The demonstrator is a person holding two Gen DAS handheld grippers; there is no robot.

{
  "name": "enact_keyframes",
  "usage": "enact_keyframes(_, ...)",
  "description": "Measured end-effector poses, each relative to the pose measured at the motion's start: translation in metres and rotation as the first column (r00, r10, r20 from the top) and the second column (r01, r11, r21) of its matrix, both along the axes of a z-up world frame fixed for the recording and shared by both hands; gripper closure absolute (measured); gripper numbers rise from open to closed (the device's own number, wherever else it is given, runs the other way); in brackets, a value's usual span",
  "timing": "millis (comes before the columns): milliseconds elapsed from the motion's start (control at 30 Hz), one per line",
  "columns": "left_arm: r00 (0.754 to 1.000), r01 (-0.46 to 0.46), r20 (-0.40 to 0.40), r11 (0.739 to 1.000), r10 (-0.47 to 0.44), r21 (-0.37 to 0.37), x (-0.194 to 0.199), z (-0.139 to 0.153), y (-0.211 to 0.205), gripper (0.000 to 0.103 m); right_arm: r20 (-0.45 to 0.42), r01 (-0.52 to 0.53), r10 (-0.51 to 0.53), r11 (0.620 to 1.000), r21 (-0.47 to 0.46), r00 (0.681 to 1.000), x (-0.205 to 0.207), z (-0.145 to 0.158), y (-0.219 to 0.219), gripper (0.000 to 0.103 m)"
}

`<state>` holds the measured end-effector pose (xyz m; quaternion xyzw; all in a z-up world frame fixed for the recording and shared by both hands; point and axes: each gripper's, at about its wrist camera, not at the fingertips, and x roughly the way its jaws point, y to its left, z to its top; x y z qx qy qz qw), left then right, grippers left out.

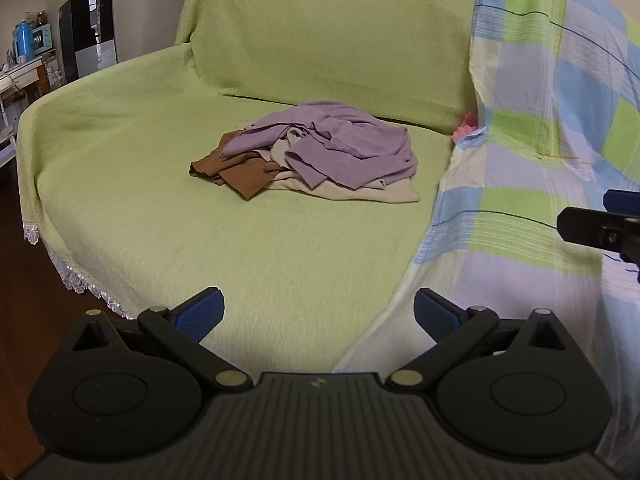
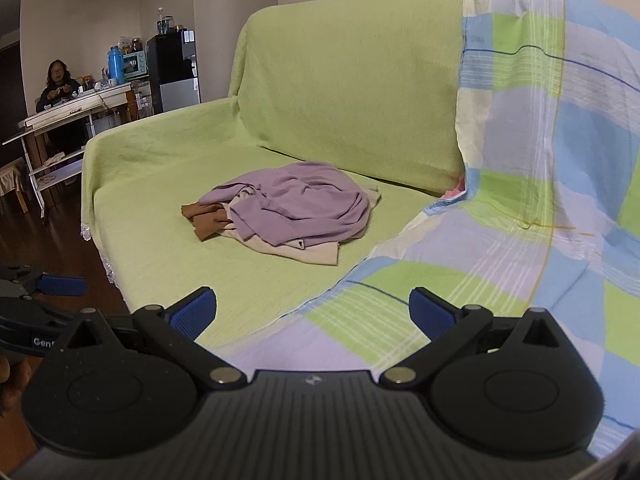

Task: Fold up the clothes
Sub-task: 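Move both tools toward the pile of clothes on the sofa, then grasp the mauve top with the right gripper and lift it off the pile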

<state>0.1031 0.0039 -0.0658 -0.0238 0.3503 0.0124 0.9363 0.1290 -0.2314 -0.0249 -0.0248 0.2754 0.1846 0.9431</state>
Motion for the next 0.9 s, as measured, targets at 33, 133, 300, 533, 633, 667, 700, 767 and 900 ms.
enact_keyframes(33, 1.0, -0.001, 0.002, 1.0, 0.001, 0.0, 0.003, 0.0, 0.001, 0.001, -0.001, -0.003, 0.003, 1.0, 0.0, 1.0, 0.006, -0.002, 0.0, 0.002)
enact_keyframes(133, 1.0, -0.004, 0.023, 1.0, 0.004, 0.001, 0.012, 0.0, 0.005, 0.001, 0.0, -0.014, 0.014, 1.0, -0.008, 1.0, 0.017, -0.008, 0.007, 0.002)
enact_keyframes(300, 0.993, -0.011, 0.117, 1.0, 0.009, 0.017, 0.028, 0.005, 0.02, 0.001, 0.026, -0.119, 0.12, 0.992, -0.051, 0.992, 0.059, -0.014, 0.017, 0.009)
enact_keyframes(533, 0.987, -0.068, 0.147, 0.995, 0.057, 0.071, 0.066, -0.014, 0.047, 0.001, 0.097, -0.294, 0.331, 0.915, -0.276, 0.939, 0.134, -0.039, 0.069, 0.029)
enact_keyframes(633, 0.989, -0.078, 0.131, 0.995, 0.069, 0.065, 0.081, -0.03, 0.055, 0.001, 0.088, -0.366, 0.422, 0.858, -0.36, 0.902, 0.159, -0.057, 0.098, 0.038)
enact_keyframes(667, 0.99, -0.078, 0.125, 0.995, 0.07, 0.061, 0.086, -0.037, 0.056, 0.001, 0.085, -0.384, 0.447, 0.84, -0.384, 0.891, 0.166, -0.063, 0.106, 0.039)
enact_keyframes(700, 0.99, -0.079, 0.122, 0.995, 0.071, 0.058, 0.09, -0.044, 0.058, 0.001, 0.085, -0.394, 0.461, 0.828, -0.399, 0.883, 0.171, -0.067, 0.113, 0.039)
enact_keyframes(767, 0.99, -0.083, 0.115, 0.995, 0.077, 0.049, 0.098, -0.058, 0.059, 0.001, 0.084, -0.413, 0.49, 0.804, -0.429, 0.868, 0.181, -0.076, 0.126, 0.039)
enact_keyframes(900, 0.993, -0.083, 0.088, 0.996, 0.081, 0.02, 0.106, -0.081, 0.058, 0.001, 0.074, -0.446, 0.528, 0.778, -0.442, 0.846, 0.202, -0.089, 0.14, 0.055)
